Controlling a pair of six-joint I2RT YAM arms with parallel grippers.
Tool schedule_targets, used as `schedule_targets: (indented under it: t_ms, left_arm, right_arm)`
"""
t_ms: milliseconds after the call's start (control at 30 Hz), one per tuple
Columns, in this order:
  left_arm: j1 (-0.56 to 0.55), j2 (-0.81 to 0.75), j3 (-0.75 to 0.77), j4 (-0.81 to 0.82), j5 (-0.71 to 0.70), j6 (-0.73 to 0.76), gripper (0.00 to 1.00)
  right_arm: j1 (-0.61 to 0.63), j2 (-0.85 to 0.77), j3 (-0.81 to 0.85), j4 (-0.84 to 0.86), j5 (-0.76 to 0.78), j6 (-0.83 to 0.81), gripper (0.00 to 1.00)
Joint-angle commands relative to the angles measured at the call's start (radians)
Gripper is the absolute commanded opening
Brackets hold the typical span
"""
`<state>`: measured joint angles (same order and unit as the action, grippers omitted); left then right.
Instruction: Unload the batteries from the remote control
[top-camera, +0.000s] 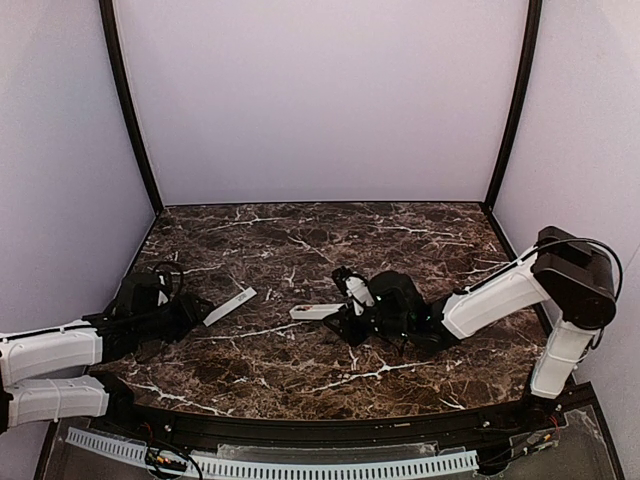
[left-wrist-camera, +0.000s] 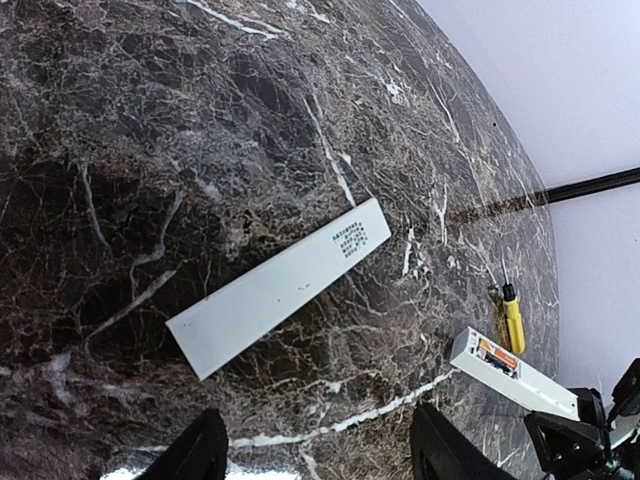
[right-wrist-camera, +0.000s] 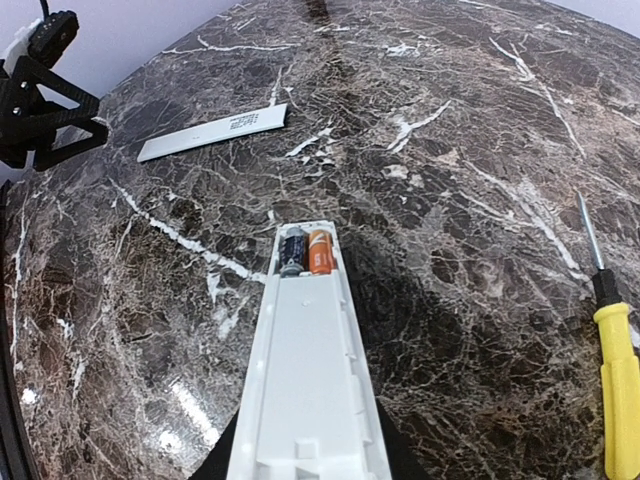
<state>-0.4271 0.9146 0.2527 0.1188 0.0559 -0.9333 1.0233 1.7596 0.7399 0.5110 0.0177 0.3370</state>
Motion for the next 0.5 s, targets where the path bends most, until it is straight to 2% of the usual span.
schedule_targets:
  t_ms: [0,467]
  left_arm:
    - [0.007,0.003,-0.01,0.019,0.018,0.031,0.63]
    - [0.006,0.008,-0.003,0.008,0.018,0.052,0.62]
  right_arm:
    - [0.024,0.03,-0.035,-0.162,-0.047,0.047,0.21]
    - [0.054,0.081,-0.003,-0.249,-0.06,0.037,0.39]
